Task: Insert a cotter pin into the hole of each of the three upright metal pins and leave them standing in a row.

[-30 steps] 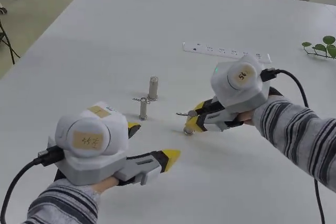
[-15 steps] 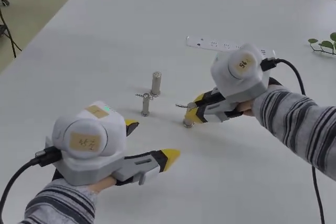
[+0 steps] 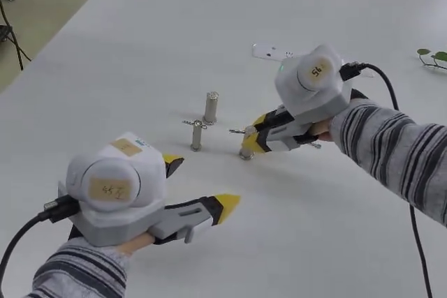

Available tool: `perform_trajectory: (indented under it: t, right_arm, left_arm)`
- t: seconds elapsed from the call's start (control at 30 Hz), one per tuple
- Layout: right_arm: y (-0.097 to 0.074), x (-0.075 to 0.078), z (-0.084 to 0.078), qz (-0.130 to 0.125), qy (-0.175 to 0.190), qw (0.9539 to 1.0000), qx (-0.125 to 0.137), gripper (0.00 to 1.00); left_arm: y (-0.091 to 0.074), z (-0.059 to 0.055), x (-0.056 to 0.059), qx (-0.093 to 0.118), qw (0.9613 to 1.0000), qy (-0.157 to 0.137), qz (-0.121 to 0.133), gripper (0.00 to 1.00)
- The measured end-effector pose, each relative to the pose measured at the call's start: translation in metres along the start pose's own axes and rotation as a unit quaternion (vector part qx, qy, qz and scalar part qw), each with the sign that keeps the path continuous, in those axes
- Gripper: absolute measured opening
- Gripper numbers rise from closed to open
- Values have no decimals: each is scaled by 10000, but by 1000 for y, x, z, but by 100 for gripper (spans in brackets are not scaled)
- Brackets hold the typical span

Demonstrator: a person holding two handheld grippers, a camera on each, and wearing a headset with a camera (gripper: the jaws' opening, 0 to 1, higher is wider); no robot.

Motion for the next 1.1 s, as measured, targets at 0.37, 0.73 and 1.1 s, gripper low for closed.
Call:
perform_trajectory:
  t: [0.37,0.73,1.1]
  right_arm:
    - [1,2,-1,71,89,9999,-15,9]
    - [2,4,-1,110,140,9998,6,9]
    - [-3,7,4,55,-7,9998,193,18]
  left_arm:
    - [0,0,-4,52,10000,-45,50,61]
    - [1,-3,-3,12,10000,-59,25,61]
    - [0,-3,-5,38,9999,-65,73,63]
Point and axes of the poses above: the centre of the closed fingertips' face, and the gripper's own axes: y roughly forward along the fingers, x roughly to its right, z roughly out of its top, the point moved 4 cm from there along -y, roughly backward along the fingers, and after that the axes turned 2 degrees about -y, right-handed, at the moved point
